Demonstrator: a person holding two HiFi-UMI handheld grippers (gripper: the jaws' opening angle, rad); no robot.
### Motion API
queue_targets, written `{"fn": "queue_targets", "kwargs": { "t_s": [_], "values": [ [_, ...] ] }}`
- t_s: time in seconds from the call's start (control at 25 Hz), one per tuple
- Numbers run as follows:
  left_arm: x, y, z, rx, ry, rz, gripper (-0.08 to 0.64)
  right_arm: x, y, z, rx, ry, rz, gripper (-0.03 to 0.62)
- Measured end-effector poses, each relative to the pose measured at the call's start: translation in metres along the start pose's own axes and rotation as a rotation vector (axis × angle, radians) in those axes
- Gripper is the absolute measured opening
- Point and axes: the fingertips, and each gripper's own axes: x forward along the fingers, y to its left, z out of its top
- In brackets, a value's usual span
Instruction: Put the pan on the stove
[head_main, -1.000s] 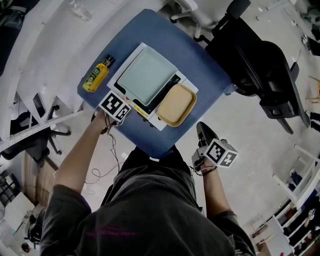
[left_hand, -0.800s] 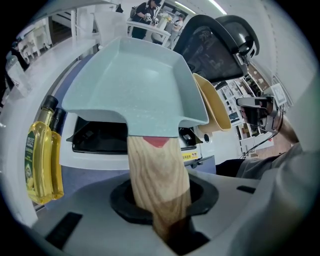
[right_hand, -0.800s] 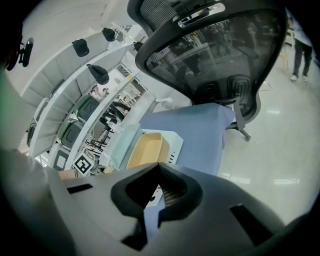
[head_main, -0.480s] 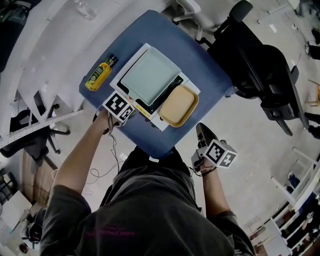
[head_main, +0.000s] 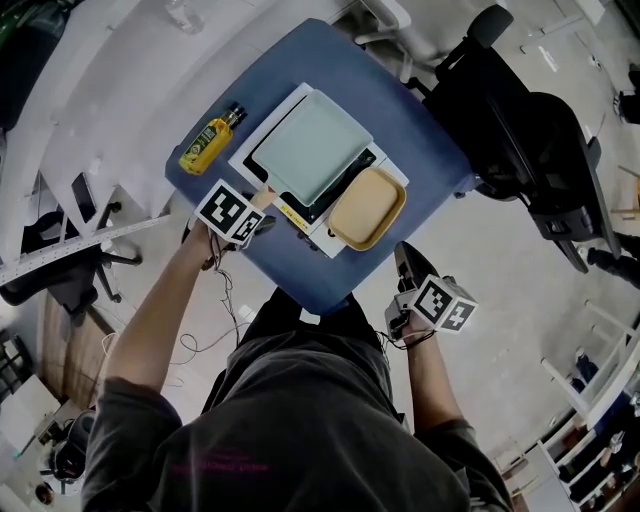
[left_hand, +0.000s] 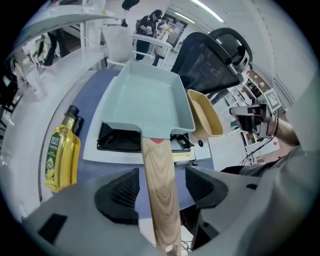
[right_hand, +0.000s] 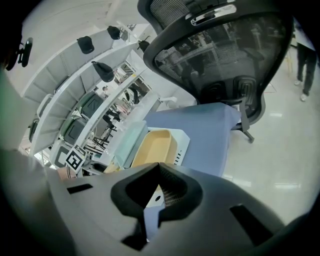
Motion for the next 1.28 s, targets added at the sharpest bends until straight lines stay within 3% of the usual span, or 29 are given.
{"fn": "queue_targets", "kwargs": {
  "t_s": [0.36,0.88,1.28],
  "values": [
    [-0.057,-0.005,0.035,0.058,-0.228,0.091,0.282,-0.002,0.011,0.008,-0.046,-0.024,0.001,0.003],
    [-0.138,-0.023,0.060,0.088,-0.598,0.182,0.109,-0.005,0.049,0.023,-0.146,-0.059,0.038,0.003],
    [-0.176,-0.041,0.050,0.080,-0.765,0.214,0.031,-0.009,0.079,0.034,-0.232,-0.080,0.066,0.003]
  ]
}}
